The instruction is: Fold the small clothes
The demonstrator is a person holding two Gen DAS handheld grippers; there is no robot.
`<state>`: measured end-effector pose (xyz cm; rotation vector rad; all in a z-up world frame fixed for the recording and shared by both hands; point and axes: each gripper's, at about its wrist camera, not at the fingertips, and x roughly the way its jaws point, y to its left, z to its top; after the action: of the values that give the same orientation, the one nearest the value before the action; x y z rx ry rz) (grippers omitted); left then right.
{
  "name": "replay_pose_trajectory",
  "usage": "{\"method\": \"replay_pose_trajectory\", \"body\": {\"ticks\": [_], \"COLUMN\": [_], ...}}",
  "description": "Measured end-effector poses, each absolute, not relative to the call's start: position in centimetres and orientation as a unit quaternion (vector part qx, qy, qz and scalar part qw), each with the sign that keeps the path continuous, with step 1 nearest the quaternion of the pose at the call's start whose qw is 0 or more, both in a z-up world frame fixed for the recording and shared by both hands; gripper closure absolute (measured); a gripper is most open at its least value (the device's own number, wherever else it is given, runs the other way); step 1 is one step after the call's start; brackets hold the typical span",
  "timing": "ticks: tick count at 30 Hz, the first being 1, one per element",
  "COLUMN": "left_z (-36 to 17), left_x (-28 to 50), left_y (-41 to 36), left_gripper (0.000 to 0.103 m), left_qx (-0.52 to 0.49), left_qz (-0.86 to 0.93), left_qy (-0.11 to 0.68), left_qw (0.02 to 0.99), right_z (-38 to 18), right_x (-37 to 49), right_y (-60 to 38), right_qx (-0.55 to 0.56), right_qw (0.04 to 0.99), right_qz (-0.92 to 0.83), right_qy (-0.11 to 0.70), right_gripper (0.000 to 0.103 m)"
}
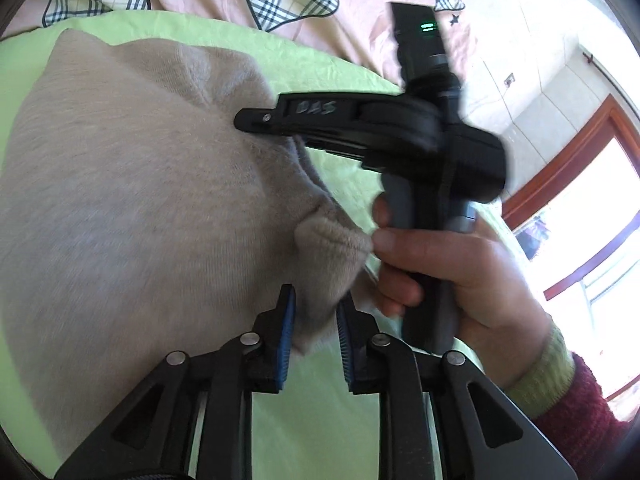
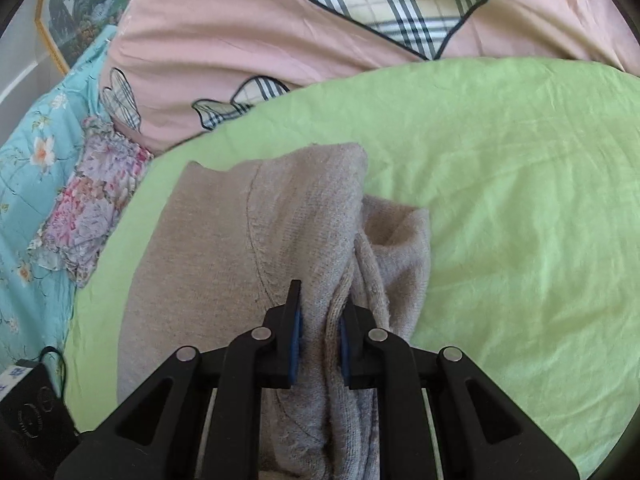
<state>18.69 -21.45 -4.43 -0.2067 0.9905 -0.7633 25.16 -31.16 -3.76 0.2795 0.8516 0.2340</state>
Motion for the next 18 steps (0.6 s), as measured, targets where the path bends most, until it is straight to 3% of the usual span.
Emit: {"method": "replay_pose_trajectory", "body": {"ticks": [3,5,7,10,13,14,15,17,18], "left_z": [-3.0,-1.7,-1.0,-0.3,-0.2,-0.4,-0.7,-2.0,-2.6], "left_x": [17.1,16.2,16.1,17.1,19.0,20.8,21.6,23.4,24.5], "left_y": [-19.7,-17.4,-15.3,-12.0,-9.4,-9.0,-8.4,-7.3,-6.8], "left_gripper": [0.072,0.058,0.050,0.048,0.037,0.036,0.036,0.028,0.028], "left_qx": [-0.090,-0.091,-0.101,-0.122,-0.133,-0.137,-0.144,-0.164,-0.175], "left_qz": [-0.363,-0.350,-0.334,-0.299,-0.269,-0.263,-0.259,-0.262,-0.266], "left_qy": [0.452,0.437,0.428,0.426,0.426,0.428,0.434,0.452,0.463], "left_qw": [0.810,0.824,0.834,0.845,0.854,0.853,0.851,0.837,0.828], "right_z": [-4.0,-3.8,-3.8,-4.1,-3.5,-3.1,-2.9,-2.7,-2.7], "right_x": [25.0,24.5,24.2,24.2,23.6,23.1,22.8,22.2,22.2], "right_y": [-31.5,-31.8,-31.9,-32.3,-33.0,-33.2,-33.4,-34.1,-34.2], "right_qx": [0.142,0.144,0.141,0.163,0.189,0.195,0.198,0.211,0.217], "right_qw": [0.895,0.898,0.900,0.894,0.893,0.893,0.893,0.891,0.888], "right_qz": [0.107,0.099,0.087,0.090,0.082,0.081,0.080,0.084,0.088], "right_qy": [0.409,0.404,0.404,0.407,0.401,0.398,0.396,0.393,0.396], "right_gripper": [0.086,0.086,0.086,0.085,0.071,0.057,0.035,0.016,0.016]}}
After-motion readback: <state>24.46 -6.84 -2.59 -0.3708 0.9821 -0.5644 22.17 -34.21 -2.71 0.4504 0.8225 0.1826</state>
